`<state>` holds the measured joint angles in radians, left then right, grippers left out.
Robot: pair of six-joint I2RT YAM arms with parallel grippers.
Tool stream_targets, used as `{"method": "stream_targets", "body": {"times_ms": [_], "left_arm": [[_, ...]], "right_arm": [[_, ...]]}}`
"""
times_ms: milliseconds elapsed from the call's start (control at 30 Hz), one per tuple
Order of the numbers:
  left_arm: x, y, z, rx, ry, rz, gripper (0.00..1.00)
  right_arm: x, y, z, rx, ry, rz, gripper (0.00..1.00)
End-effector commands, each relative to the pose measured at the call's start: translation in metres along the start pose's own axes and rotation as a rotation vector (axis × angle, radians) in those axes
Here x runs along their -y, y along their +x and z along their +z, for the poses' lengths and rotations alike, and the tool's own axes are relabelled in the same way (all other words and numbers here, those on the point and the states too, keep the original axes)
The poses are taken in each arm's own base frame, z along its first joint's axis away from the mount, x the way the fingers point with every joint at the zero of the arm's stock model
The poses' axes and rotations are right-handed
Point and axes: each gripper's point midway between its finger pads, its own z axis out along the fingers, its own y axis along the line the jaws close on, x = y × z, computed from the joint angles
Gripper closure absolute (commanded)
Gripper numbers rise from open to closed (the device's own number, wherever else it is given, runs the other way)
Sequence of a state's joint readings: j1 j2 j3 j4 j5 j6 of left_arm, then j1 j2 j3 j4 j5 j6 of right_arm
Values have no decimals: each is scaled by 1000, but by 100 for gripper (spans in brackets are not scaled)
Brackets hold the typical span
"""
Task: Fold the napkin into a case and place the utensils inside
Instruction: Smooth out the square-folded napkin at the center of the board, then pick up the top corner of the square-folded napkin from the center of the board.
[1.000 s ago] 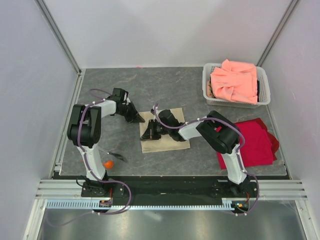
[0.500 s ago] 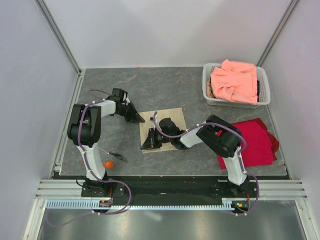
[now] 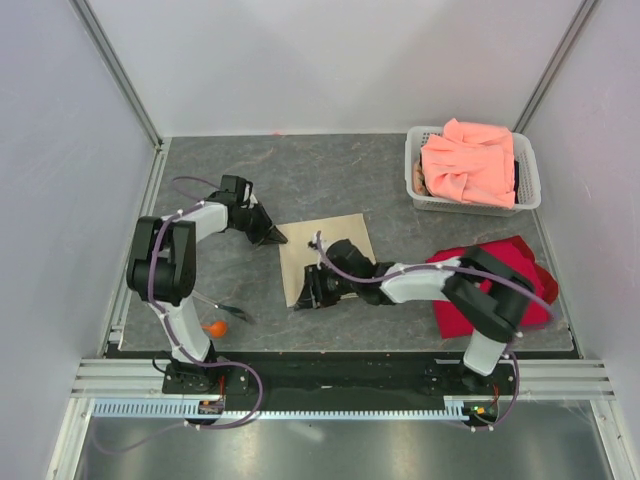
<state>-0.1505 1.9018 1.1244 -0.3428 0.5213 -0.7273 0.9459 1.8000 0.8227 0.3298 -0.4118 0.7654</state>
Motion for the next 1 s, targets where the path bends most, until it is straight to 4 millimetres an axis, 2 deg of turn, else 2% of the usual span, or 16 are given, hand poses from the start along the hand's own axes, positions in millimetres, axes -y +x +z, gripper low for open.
{"method": "stream_targets", "body": {"times_ms": [0,67,100,133,167,200,267,300,367,433,567,867,967], "left_arm": [[28,14,-38,91,35,135,87],[27,33,-45,107,20,178,86],[30,49,-42,92,13,215,86],[23,61,-41,93,-15,228,86],[26,78,-35,72,-23,266,87],[18,89,-30,54,-48,278,87],[14,106,-25,40,-77,304,89],[3,109,-21,53,-116,309,89],[-3,116,-18,63,-144,334,90],[-13,118,-15,56,-171,336,91],[-16,121,-16,50,-171,346,92],[-29,125,-14,42,-202,340,94],[-26,124,-15,47,-194,341,94]], "right_arm": [[48,-19,-63,73,312,-23,50],[59,-27,-88,122,361,15,45],[76,-30,-103,130,412,73,44],[84,-31,-111,138,437,107,43],[95,-38,-124,168,461,147,43],[103,-35,-133,162,496,171,43],[120,-38,-151,189,568,219,43],[124,-39,-155,197,579,226,44],[140,-35,-163,202,617,267,47],[156,-30,-168,192,635,316,49],[165,-25,-171,179,645,327,56],[159,-16,-167,179,580,362,60],[157,-11,-164,166,554,369,61]]}}
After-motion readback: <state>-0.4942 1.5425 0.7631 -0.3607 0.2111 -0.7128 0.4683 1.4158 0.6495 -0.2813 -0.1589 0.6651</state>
